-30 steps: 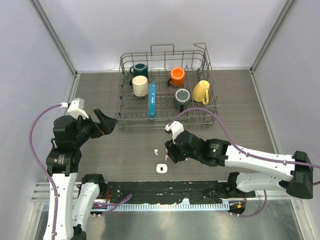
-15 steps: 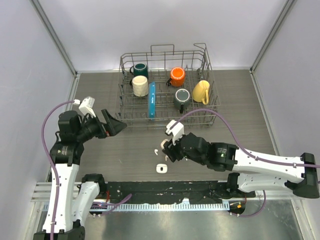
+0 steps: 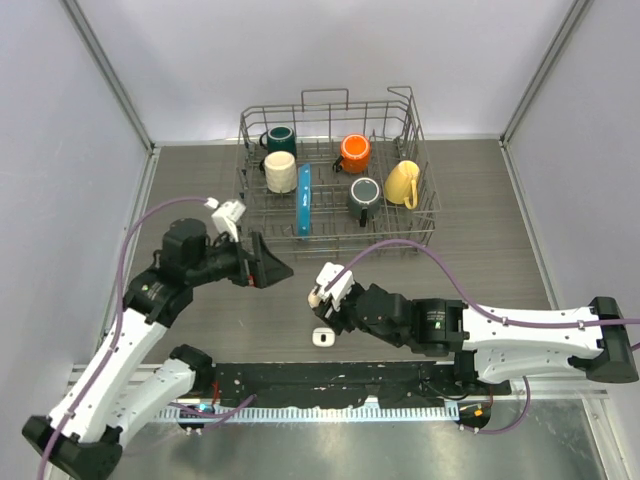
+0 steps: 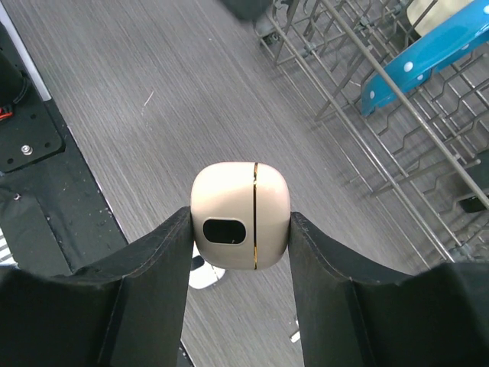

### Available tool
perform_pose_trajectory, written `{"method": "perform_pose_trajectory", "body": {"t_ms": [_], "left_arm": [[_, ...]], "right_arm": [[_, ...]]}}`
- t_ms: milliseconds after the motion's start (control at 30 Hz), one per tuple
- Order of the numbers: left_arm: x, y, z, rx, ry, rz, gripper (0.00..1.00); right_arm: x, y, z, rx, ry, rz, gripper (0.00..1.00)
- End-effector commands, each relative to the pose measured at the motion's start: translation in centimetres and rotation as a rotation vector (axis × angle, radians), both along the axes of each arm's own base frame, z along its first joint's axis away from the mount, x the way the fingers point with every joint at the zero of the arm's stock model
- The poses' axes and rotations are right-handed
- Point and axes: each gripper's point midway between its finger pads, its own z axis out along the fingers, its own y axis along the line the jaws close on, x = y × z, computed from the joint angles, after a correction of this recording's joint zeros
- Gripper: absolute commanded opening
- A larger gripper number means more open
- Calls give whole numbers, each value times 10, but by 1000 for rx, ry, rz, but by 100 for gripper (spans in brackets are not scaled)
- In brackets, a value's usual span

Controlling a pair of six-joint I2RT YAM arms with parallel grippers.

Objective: Insert the wireless bluetooth earbuds into the charging case
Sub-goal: Pick up the charging case at the center of the board.

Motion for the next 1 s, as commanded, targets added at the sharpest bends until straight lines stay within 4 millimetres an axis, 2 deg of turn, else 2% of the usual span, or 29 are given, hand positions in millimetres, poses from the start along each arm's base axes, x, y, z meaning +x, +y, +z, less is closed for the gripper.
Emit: {"method": "perform_pose_trajectory", "body": {"t_ms": [0,33,233,433,633,967], "left_arm": [[10,-34,-2,-6,-20,-40,100],[8,-44,-2,1,-34,-63,100],[-1,-74,-1,-37,-30,-154,100],[-11,-88,0,-68,-32,-226,98],[-30,-103,3,-115,-32,-350,95],[-38,-115,-14,-87,9,-408,82]], "right_arm": [[6,6,24,89,-60,-15,1],[6,5,25,98,-61,-18,1],[6,-1,28,124,-64,-28,1],[5,-6,29,147,-58,-32,1],[5,-9,33,182,-58,-35,1],[3,-12,35,207,-54,-33,1]]}}
